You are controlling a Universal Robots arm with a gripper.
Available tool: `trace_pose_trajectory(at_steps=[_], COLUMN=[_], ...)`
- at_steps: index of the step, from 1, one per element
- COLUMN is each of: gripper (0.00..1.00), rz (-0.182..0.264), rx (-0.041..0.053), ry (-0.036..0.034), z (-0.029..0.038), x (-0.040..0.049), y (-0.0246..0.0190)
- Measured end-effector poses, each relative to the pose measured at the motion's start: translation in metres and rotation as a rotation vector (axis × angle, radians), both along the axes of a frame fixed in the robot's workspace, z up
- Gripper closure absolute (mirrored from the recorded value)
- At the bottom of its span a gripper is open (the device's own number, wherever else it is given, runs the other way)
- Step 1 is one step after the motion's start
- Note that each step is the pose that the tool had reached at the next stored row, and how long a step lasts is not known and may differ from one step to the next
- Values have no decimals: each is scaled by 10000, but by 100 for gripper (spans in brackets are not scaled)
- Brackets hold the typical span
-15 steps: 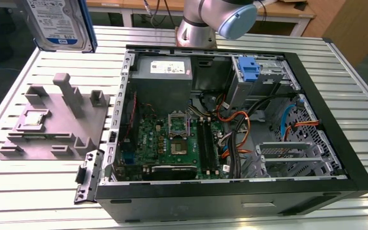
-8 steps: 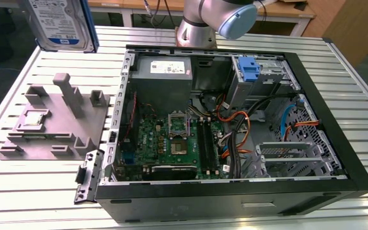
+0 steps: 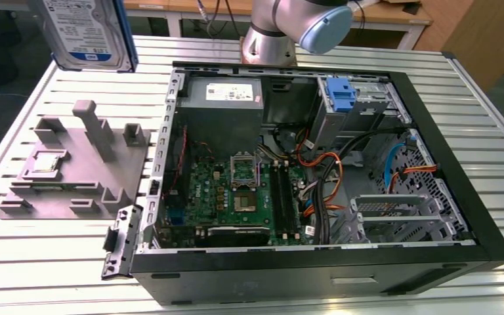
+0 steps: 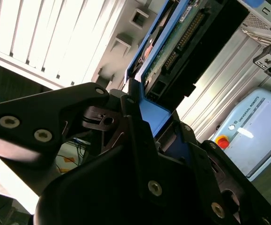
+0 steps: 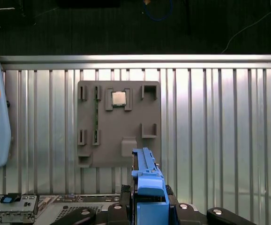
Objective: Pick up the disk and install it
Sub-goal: 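Pick up the disk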
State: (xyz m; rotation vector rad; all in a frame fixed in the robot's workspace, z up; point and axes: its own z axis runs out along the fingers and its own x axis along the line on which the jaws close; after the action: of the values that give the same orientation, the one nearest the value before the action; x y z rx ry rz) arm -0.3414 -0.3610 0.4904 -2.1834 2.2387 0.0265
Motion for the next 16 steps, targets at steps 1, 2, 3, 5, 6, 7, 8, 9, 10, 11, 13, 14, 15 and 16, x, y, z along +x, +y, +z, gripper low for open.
trace_pose_trajectory(at_steps=[1, 2, 3, 5, 6, 7, 8, 9, 10, 11, 13, 14, 15, 16], gripper=[64, 64, 64, 64, 64, 64, 64, 64, 64, 64, 64, 64, 64, 64], rz=[0, 0, 1, 0, 0, 0, 0, 0, 0, 0, 0, 0, 0, 0], rx=[0, 0, 0, 0, 0, 0, 0, 0, -1, 0, 0, 0, 0, 0], ry=[1, 0, 0, 0, 0, 0, -1, -1, 0, 0, -1, 0, 0, 0], z=[0, 0, 0, 0, 0, 0, 0, -1, -1, -2, -4, -4, -4, -4], x=[5, 10, 17, 34, 41, 45, 45, 46, 47, 47, 48, 48, 49, 50], y=[0, 0, 0, 0, 0, 0, -5, -14, -27, -43, -75, -90, -103, -113])
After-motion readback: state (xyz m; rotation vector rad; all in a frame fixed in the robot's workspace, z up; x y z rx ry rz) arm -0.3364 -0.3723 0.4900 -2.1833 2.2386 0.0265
